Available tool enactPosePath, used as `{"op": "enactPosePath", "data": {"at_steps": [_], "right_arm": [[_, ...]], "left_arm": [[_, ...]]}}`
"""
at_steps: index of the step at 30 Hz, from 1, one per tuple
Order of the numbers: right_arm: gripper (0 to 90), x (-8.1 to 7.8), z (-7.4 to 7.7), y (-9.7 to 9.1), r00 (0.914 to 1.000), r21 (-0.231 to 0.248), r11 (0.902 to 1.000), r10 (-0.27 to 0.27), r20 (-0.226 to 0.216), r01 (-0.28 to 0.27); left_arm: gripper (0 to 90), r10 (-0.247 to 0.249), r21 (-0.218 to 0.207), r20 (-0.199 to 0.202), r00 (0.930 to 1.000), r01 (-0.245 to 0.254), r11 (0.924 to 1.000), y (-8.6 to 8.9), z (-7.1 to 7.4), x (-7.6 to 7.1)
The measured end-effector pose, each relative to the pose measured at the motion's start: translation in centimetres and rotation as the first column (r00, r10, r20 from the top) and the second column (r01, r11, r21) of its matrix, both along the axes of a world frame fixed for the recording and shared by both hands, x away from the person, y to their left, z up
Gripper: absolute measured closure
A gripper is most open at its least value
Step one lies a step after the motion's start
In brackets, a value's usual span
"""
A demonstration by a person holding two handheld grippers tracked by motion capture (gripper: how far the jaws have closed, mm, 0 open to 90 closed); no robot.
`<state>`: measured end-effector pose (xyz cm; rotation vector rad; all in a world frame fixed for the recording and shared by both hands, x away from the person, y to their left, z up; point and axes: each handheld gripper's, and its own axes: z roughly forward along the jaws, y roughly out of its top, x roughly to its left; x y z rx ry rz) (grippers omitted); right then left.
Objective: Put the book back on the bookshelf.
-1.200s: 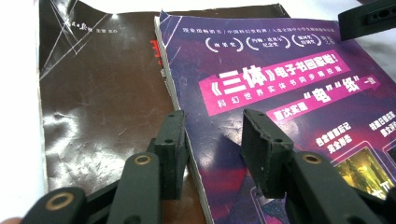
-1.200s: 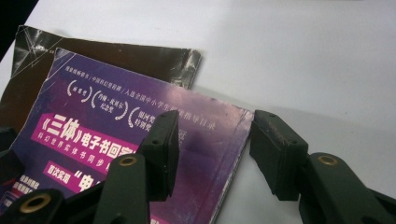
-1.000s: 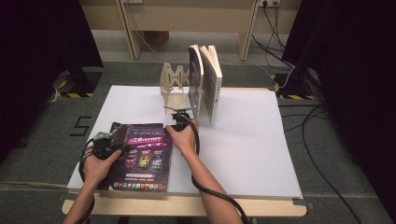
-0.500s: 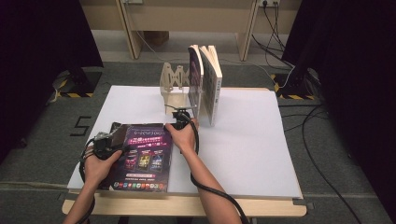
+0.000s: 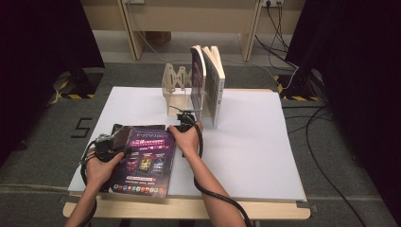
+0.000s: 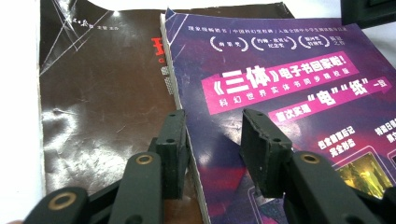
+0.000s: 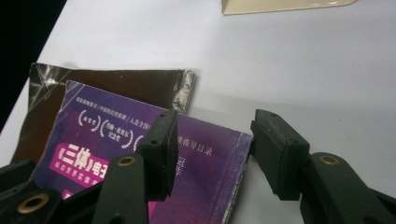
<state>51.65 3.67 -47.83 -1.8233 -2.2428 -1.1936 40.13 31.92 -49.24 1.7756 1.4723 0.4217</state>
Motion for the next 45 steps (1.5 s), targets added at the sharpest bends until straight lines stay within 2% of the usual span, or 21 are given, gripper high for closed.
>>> {"op": "enactPosePath", "data": {"at_steps": [3,5,9,18,21,24,32,34,36,39,45], "right_arm": [[51.2,-0.2,0.3,-0.1,0.9999,0.009,1.0000,0.000,0.013,0.000],[51.2,-0.1,0.1,-0.2,1.0000,0.019,0.9998,-0.002,0.006,0.002],[51.2,-0.1,-0.3,-0.3,0.9999,0.010,0.9999,0.005,-0.012,-0.005],[50.9,-0.1,-0.1,-0.5,0.9982,-0.008,0.9994,0.034,-0.050,-0.034],[50.0,-0.2,-0.1,-0.5,0.9982,0.001,0.9997,0.026,-0.054,-0.026],[49.5,-0.2,-0.1,-0.6,0.9965,0.026,0.9996,-0.004,-0.084,0.006],[50.8,-0.1,-0.3,-0.1,0.9980,0.039,0.9983,-0.041,-0.048,0.043],[50.7,0.2,-0.2,0.1,0.9982,0.051,0.9976,-0.045,-0.040,0.047],[50.7,0.4,-0.4,0.3,0.9990,0.041,0.9986,-0.034,-0.027,0.035],[51.5,0.6,-0.7,0.1,0.9988,0.066,0.9972,-0.034,-0.035,0.036],[51.4,0.5,-0.8,0.0,0.9988,0.083,0.9958,-0.038,-0.030,0.040]], "left_arm": [[61.2,0.001,-0.001,0.002,1.0000,-0.001,1.0000,0.0,0.0,0.0],[61.2,0.001,0.000,0.002,1.0000,-0.001,1.0000,0.0,0.0,0.0],[61.3,0.001,-0.001,0.002,1.0000,-0.001,1.0000,-0.1,0.0,0.0],[61.3,0.001,0.003,0.003,1.0000,-0.001,1.0000,-0.1,0.0,0.0],[61.4,0.001,0.003,0.003,1.0000,-0.001,1.0000,-0.1,0.0,0.0],[61.4,0.000,0.004,0.004,1.0000,0.000,1.0000,-0.1,0.0,0.0],[60.8,0.007,0.011,0.001,1.0000,-0.007,0.9999,-0.1,0.1,-0.1],[60.8,0.008,0.007,0.000,1.0000,-0.008,0.9999,-0.1,0.0,-0.1],[60.8,0.008,0.004,-0.002,1.0000,-0.008,1.0000,0.0,0.0,-0.1],[60.9,0.008,0.002,-0.004,1.0000,-0.008,1.0000,0.0,0.0,-0.1],[60.9,0.011,0.005,-0.002,0.9999,-0.011,0.9999,-0.1,0.1,-0.1]]}}
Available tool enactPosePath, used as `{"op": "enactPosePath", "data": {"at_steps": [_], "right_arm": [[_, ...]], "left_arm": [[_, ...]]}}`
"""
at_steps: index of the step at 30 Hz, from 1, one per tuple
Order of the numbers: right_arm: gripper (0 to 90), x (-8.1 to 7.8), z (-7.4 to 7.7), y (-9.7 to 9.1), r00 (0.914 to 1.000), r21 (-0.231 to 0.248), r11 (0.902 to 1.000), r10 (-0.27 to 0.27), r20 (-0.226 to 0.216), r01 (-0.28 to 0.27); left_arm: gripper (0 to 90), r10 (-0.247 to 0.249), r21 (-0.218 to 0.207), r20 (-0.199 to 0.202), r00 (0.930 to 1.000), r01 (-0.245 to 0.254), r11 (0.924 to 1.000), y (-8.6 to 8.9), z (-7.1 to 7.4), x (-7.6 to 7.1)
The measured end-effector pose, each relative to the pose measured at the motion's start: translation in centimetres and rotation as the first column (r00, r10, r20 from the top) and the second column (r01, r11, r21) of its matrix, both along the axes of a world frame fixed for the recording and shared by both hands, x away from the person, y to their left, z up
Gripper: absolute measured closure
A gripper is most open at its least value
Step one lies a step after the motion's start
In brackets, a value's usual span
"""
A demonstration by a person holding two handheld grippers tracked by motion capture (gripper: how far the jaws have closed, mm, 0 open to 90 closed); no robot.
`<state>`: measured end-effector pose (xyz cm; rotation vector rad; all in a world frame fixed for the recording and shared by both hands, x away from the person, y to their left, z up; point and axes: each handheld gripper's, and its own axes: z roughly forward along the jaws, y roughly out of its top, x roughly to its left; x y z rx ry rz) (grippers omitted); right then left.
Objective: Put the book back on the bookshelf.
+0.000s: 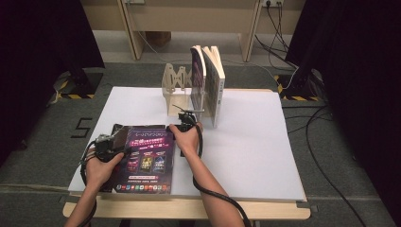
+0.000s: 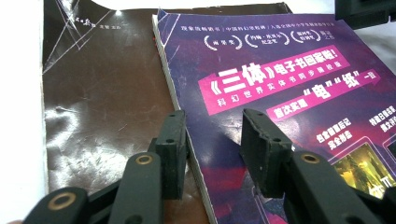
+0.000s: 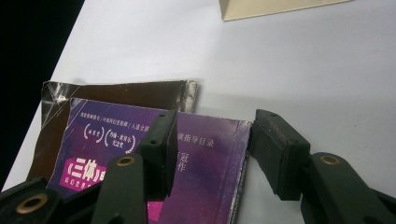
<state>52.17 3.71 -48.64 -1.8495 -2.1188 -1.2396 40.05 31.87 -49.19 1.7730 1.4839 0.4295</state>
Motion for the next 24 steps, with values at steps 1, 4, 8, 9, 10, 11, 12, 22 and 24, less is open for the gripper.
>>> {"op": "enactPosePath", "data": {"at_steps": [1,4,8,9,10,11,12,22,24], "right_arm": [[52.3,-0.05,-0.05,-0.03,1.0000,0.004,1.0000,-0.005,0.000,0.005],[53.4,-0.12,-0.19,-0.28,0.9996,0.031,0.9993,-0.022,-0.014,0.023],[53.2,-0.37,-0.07,-0.19,0.9997,0.021,0.9996,-0.017,-0.016,0.017],[53.2,-0.38,-0.07,-0.19,0.9999,0.015,0.9998,-0.009,-0.012,0.009],[53.3,-0.37,-0.06,-0.20,0.9999,0.018,0.9998,-0.008,-0.014,0.008],[53.4,-0.37,-0.06,-0.23,0.9998,0.020,0.9998,-0.008,-0.018,0.008],[53.4,-0.37,-0.06,-0.23,0.9998,0.020,0.9998,-0.008,-0.018,0.008],[55.7,-0.46,-0.06,-0.55,0.9988,0.038,0.9991,0.018,-0.046,-0.016],[55.7,-0.45,-0.04,-0.59,0.9984,0.040,0.9990,0.020,-0.053,-0.018]], "left_arm": [[60.9,0.001,0.001,0.000,1.0000,-0.001,1.0000,-0.01,0.00,-0.01],[61.0,0.002,0.009,0.000,1.0000,-0.002,1.0000,-0.07,0.04,-0.02],[61.0,0.001,0.002,0.000,1.0000,-0.001,1.0000,-0.03,0.01,0.00],[61.0,0.002,0.004,-0.001,1.0000,-0.002,1.0000,-0.04,0.03,0.00],[61.0,0.002,0.004,0.000,1.0000,-0.002,1.0000,-0.05,0.03,0.00],[61.0,0.002,0.005,0.000,1.0000,-0.002,1.0000,-0.06,0.02,-0.01],[61.0,0.002,0.005,0.000,1.0000,-0.002,1.0000,-0.06,0.02,-0.01],[60.9,0.003,0.010,-0.001,1.0000,-0.003,0.9999,-0.07,0.05,-0.03],[60.9,0.002,0.010,-0.001,1.0000,-0.002,0.9999,-0.06,0.05,-0.03]]}}
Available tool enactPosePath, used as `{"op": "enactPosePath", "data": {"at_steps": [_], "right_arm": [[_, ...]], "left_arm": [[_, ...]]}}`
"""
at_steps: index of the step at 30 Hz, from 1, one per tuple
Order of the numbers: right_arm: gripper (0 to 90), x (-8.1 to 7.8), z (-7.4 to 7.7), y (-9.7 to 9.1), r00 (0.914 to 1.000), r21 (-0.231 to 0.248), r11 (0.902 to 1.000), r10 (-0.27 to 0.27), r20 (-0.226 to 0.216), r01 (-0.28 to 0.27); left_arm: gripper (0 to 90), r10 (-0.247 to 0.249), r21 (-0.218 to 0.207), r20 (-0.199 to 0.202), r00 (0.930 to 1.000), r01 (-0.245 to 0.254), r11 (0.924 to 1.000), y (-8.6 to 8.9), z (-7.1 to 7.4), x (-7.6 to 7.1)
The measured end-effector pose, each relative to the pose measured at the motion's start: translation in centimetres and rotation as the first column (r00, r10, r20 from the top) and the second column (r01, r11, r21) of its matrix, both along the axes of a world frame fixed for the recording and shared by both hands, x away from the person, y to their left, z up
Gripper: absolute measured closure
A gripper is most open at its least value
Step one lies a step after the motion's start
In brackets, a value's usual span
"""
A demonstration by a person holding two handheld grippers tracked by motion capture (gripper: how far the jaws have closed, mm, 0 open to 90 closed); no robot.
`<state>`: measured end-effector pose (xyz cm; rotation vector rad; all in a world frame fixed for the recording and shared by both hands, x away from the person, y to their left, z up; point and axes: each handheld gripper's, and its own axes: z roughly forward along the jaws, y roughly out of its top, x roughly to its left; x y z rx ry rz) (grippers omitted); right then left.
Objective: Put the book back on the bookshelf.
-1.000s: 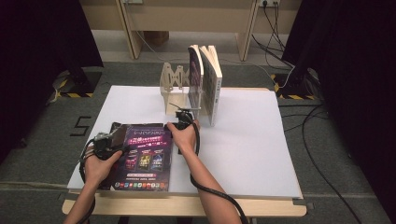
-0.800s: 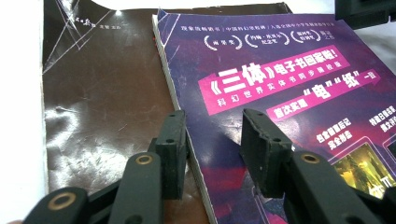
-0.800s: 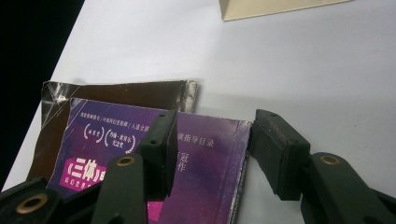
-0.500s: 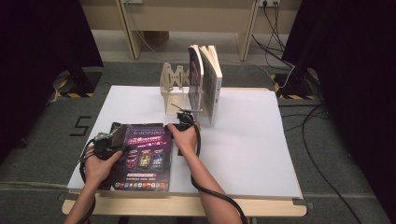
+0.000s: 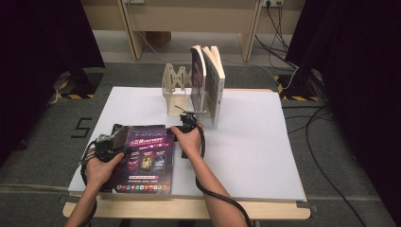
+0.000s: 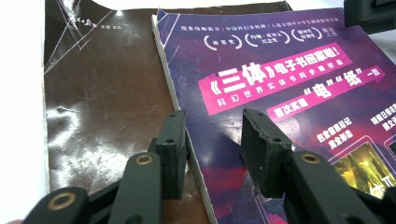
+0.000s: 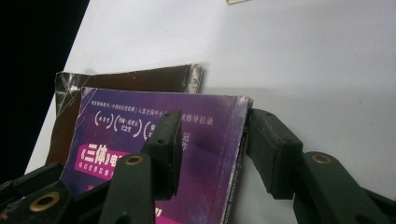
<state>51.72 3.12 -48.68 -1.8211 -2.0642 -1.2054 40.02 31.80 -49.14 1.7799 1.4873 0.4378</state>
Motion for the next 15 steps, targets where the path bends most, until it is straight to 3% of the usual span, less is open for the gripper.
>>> {"op": "enactPosePath", "data": {"at_steps": [1,2,3,4,6,8,10,13,15], "right_arm": [[59.3,0.0,0.0,0.0,1.0000,0.004,1.0000,0.004,-0.003,-0.004],[60.3,0.0,-0.1,0.0,0.9988,0.044,0.9986,0.030,-0.038,-0.028],[60.4,0.0,-0.3,0.2,0.9947,0.116,0.9917,0.064,-0.081,-0.055],[59.3,-0.2,-0.3,0.6,0.9933,0.117,0.9908,0.078,-0.085,-0.068],[56.5,-0.7,-0.1,1.4,0.9959,0.017,0.9961,0.088,-0.024,-0.087],[56.3,-0.6,0.0,1.5,0.9957,-0.003,0.9958,0.091,-0.014,-0.091],[57.0,-0.6,0.2,1.4,0.9953,0.005,0.9959,0.091,-0.035,-0.090],[59.1,-0.7,0.7,1.1,0.9958,-0.044,0.9949,0.091,-0.010,-0.091],[61.1,-0.7,0.9,1.0,0.9959,-0.052,0.9946,0.090,0.000,-0.090]], "left_arm": [[60.9,0.000,0.000,0.001,1.0000,0.000,1.0000,0.0,0.0,0.0],[61.0,-0.002,-0.001,0.001,1.0000,0.002,1.0000,0.0,0.0,0.0],[61.1,-0.002,-0.003,0.001,1.0000,0.002,1.0000,0.1,0.0,0.0],[61.1,-0.002,-0.006,0.001,1.0000,0.002,1.0000,0.1,0.0,0.0],[61.1,0.001,-0.005,0.002,1.0000,-0.001,1.0000,0.1,0.0,0.0],[61.1,0.003,-0.005,0.004,1.0000,-0.003,1.0000,0.1,0.0,-0.1],[61.1,-0.002,-0.005,0.003,1.0000,0.002,1.0000,0.1,-0.1,0.0],[61.1,0.000,-0.014,0.003,1.0000,0.000,0.9999,0.1,-0.1,0.0],[61.1,-0.002,-0.008,0.002,1.0000,0.002,1.0000,0.1,-0.1,0.0]]}}
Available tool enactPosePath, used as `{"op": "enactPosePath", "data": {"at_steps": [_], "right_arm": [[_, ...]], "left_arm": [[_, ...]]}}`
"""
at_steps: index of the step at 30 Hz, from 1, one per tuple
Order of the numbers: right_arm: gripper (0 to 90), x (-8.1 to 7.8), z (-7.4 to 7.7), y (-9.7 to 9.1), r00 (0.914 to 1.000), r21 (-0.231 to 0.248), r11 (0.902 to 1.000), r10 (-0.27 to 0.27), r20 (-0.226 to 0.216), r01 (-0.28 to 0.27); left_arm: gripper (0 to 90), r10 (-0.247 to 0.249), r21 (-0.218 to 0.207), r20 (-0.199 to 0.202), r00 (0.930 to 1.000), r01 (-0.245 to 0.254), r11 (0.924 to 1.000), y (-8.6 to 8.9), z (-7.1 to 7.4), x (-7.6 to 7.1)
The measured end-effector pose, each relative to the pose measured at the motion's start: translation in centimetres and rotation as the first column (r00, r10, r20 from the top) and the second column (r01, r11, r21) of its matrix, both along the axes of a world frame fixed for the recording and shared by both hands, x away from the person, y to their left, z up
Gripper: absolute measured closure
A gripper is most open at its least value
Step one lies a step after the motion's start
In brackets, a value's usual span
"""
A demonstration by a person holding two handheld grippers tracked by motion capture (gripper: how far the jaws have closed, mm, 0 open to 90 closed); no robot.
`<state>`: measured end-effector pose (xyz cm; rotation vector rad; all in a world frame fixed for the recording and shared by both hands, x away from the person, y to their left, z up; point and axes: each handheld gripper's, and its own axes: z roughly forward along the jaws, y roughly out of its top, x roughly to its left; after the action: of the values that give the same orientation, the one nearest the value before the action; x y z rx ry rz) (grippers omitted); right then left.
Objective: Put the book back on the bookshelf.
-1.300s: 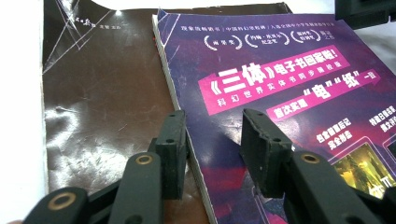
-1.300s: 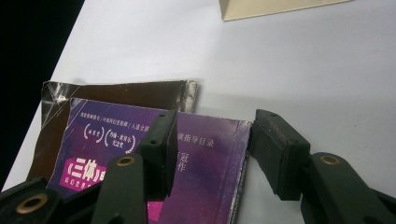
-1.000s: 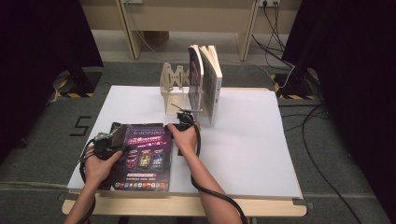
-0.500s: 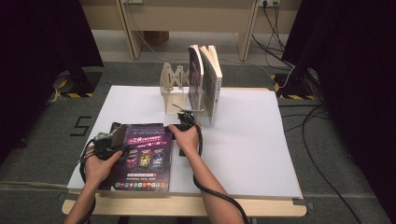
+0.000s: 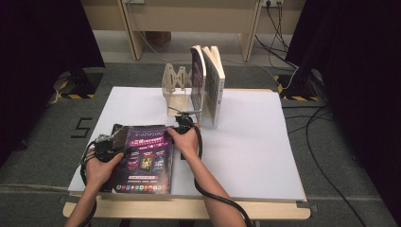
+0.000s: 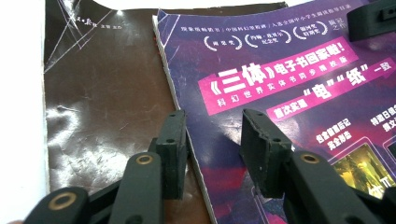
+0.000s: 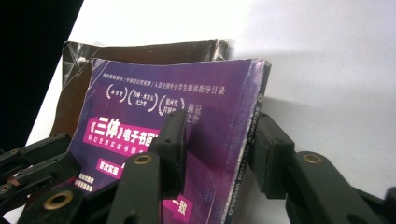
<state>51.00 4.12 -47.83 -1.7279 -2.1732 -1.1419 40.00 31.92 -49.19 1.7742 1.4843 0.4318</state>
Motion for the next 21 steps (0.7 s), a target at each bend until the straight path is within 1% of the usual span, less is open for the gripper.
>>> {"op": "enactPosePath", "data": {"at_steps": [3,5,7,8,9,10,12,14,16,17,19,21], "right_arm": [[63.4,0.0,0.1,-0.1,0.9999,-0.008,0.9999,0.012,0.008,-0.011],[67.0,-0.1,0.2,-0.2,1.0000,-0.002,1.0000,0.004,0.003,-0.004],[69.3,-0.1,0.4,-0.3,0.9999,-0.002,1.0000,0.008,0.006,-0.008],[70.9,-0.1,0.4,-0.4,0.9998,-0.005,0.9999,0.014,0.017,-0.014],[72.2,-0.1,0.5,-0.4,0.9997,-0.001,0.9999,0.014,0.018,-0.014],[73.8,-0.2,0.7,-0.4,0.9999,-0.001,0.9999,0.012,0.010,-0.012],[76.2,-0.2,0.9,-0.4,0.9998,0.002,0.9999,0.016,0.015,-0.016],[78.5,-0.3,1.0,-0.5,0.9994,0.011,0.9997,0.022,0.026,-0.022],[79.6,-0.4,1.3,-0.6,0.9997,0.025,0.9996,0.015,0.020,-0.016],[80.0,-0.4,1.4,-0.6,0.9995,0.026,0.9994,0.021,0.023,-0.021],[80.8,-0.5,1.5,-0.8,0.9998,0.051,0.9986,0.014,0.015,-0.015],[81.3,-0.5,1.7,-0.9,0.9998,0.058,0.9983,0.011,0.014,-0.012]], "left_arm": [[61.2,0.000,0.002,0.001,1.0000,0.000,1.0000,0.0,0.0,0.0],[61.2,0.000,-0.001,0.000,1.0000,0.000,1.0000,0.0,0.0,0.0],[61.3,-0.002,-0.002,0.001,1.0000,0.002,1.0000,0.0,0.0,0.0],[61.3,-0.003,-0.002,0.002,1.0000,0.003,1.0000,0.0,0.0,0.0],[61.3,-0.003,-0.001,0.003,1.0000,0.003,1.0000,0.0,0.0,0.0],[61.4,-0.004,-0.001,0.003,1.0000,0.004,1.0000,0.0,0.0,0.0],[61.3,-0.005,-0.003,0.005,1.0000,0.005,1.0000,0.0,0.0,0.0],[61.2,-0.007,-0.001,0.005,1.0000,0.007,1.0000,0.0,0.0,0.0],[60.8,-0.008,-0.003,0.006,0.9999,0.008,1.0000,0.0,0.0,0.0],[60.0,-0.007,-0.002,0.003,1.0000,0.007,1.0000,0.0,0.0,0.0],[58.6,-0.004,-0.010,0.002,1.0000,0.004,0.9999,0.1,0.0,0.0],[57.2,-0.009,-0.017,0.002,1.0000,0.009,0.9998,0.1,0.0,0.1]]}}
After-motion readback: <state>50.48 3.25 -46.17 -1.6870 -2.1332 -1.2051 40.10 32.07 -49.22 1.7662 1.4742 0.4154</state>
